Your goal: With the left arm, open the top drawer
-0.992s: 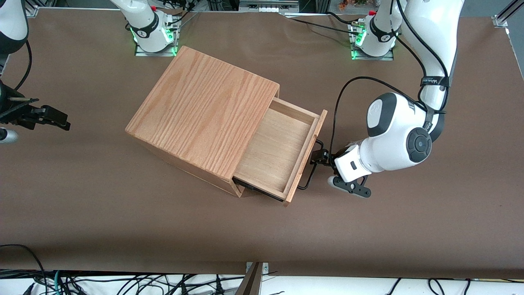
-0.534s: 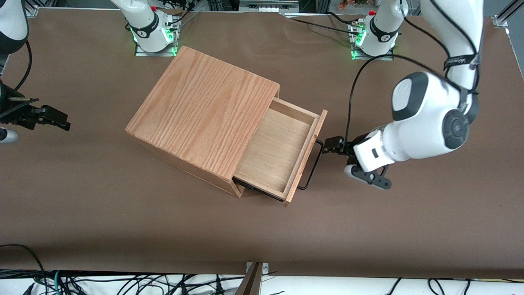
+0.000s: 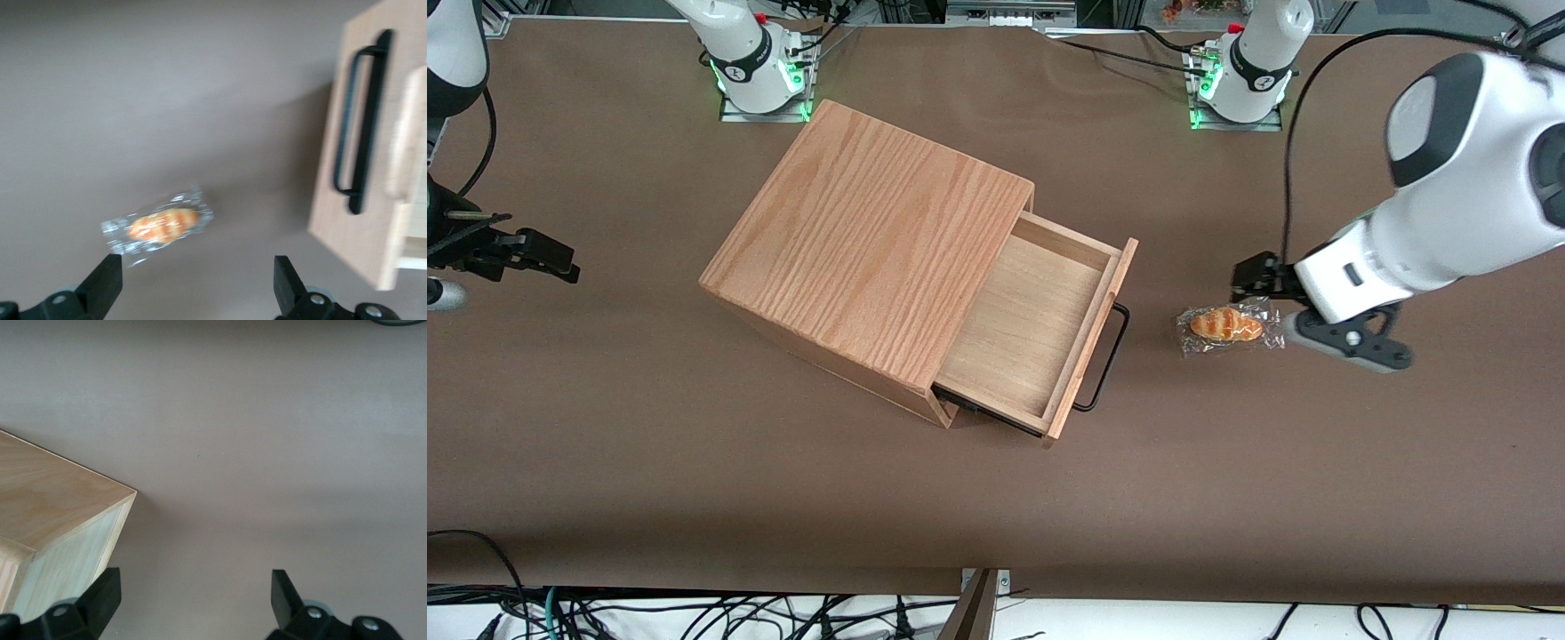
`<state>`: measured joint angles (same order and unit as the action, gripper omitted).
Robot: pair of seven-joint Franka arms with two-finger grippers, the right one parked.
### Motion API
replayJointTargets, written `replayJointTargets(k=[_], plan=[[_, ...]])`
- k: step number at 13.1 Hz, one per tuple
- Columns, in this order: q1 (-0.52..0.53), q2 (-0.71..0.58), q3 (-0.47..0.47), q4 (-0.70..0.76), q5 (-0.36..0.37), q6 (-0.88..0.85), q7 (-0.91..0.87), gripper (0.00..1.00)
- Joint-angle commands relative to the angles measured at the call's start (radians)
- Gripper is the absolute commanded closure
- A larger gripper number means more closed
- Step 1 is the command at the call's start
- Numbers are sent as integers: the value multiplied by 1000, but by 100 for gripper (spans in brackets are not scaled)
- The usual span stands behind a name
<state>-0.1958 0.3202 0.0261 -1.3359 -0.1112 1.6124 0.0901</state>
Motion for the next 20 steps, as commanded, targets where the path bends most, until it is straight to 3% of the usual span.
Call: replayJointTargets(k=[1, 3, 6, 9, 10, 20], plan=[[19, -55, -11, -8, 90, -55, -1, 0], [24, -108, -8, -21, 79, -42, -12, 0], [76, -235, -20, -199, 82, -17, -123, 0], [214, -357, -162, -388, 93, 78, -138, 0], [214, -386, -169, -429, 93, 101, -136, 0], [223, -317, -170, -358, 107, 15, -124, 0]])
